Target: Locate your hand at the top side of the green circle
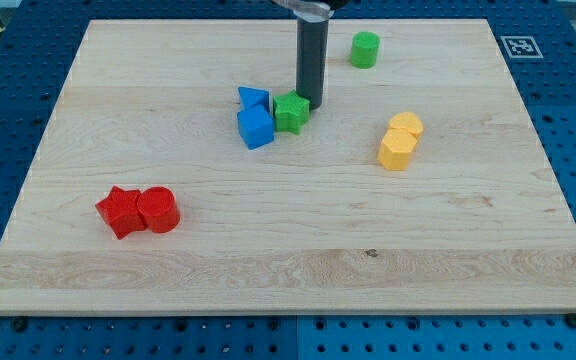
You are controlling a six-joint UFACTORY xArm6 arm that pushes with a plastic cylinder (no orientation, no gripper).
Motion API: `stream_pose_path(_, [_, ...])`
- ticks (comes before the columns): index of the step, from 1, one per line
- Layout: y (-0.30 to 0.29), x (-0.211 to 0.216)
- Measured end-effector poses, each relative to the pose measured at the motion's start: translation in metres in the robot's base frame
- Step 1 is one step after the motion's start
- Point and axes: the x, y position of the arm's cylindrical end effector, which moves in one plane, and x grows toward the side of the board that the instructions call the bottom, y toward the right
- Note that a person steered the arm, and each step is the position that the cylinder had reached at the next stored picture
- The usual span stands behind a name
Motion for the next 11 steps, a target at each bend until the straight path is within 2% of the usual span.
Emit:
stream_pose_path(4, [-0.003,0.008])
stream_pose_path(7, [0.031,0.001])
stream_pose_path(9, [0.093,-0.004])
stream_pose_path(10, [0.129,-0.020])
stream_pose_path(11, [0.161,-0.054])
